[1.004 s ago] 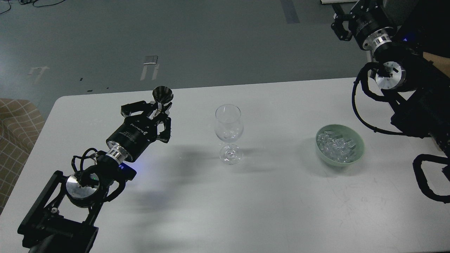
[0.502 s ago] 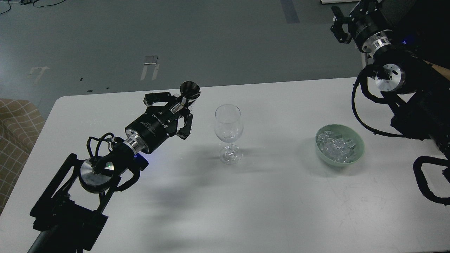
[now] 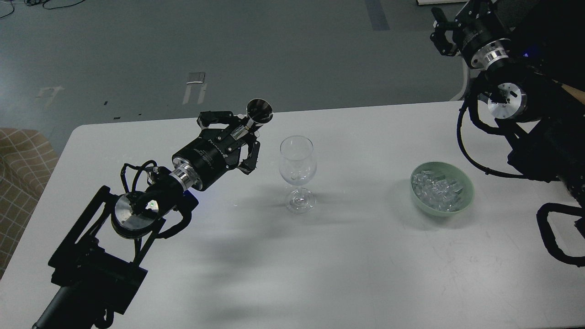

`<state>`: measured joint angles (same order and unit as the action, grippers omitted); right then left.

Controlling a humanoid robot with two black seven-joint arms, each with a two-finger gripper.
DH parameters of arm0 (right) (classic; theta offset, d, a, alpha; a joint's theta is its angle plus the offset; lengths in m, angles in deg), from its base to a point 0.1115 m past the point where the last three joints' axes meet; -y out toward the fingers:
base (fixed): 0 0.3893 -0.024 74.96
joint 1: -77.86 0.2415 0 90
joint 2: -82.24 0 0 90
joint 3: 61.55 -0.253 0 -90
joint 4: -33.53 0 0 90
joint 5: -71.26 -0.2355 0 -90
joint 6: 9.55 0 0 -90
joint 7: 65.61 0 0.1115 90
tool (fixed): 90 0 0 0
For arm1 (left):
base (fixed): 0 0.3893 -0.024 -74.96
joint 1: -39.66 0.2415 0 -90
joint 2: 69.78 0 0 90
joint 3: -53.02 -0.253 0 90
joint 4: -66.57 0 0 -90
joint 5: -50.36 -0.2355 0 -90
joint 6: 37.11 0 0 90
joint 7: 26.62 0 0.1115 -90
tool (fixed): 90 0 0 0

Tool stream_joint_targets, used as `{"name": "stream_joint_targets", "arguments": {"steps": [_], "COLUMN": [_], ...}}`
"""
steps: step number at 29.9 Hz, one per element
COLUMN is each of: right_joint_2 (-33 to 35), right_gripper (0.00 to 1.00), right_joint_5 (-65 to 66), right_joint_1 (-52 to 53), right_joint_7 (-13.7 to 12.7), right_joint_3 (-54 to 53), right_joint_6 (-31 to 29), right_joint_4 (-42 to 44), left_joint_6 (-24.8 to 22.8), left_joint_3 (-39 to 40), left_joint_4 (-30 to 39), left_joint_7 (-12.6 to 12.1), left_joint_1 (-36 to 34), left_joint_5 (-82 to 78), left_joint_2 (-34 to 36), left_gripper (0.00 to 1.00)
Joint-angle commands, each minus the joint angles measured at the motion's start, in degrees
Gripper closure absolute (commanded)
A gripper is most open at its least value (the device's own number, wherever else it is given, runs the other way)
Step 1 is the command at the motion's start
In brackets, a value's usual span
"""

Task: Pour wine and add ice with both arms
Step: 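Carry the jigger with the left gripper up to the wine glass rim, then tilt the jigger over the wine glass with the left gripper to pour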

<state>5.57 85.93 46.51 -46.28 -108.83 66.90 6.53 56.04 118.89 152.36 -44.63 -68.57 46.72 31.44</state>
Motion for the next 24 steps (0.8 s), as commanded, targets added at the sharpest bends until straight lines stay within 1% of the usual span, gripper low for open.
{"name": "stream_joint_targets", "arguments": {"steps": [1,9,14,24], "right_joint_2": [0.0,0.1,0.1,-0.1], "right_gripper": [0.00,0.00,0.00,0.00], "right_joint_5": [0.0,0.0,0.0,0.0], "right_joint_1": [0.2,0.2,0.2,0.2], "right_joint_7": [0.0,0.0,0.1,0.1], "right_joint_3": [0.0,0.0,0.0,0.0], "right_joint_6": [0.0,0.0,0.0,0.0], "right_joint_4": [0.0,0.0,0.0,0.0], "left_joint_6": [0.3,0.3,0.1,0.1], "left_joint_3": [0.0,-0.2,-2.2,-2.4], "left_joint_4": [0.1,0.1,0.1,0.1], "left_joint_7": [0.1,0.3,0.7,0.9], "left_joint_1": [-0.3,-0.5,-0.4,-0.3], "left_joint_5": [-1.0,-4.6,-7.3,-12.1], "left_joint_2": [-1.0,-1.1,-1.1,-1.1], "left_gripper": [0.99,0.99,0.99,0.99]}}
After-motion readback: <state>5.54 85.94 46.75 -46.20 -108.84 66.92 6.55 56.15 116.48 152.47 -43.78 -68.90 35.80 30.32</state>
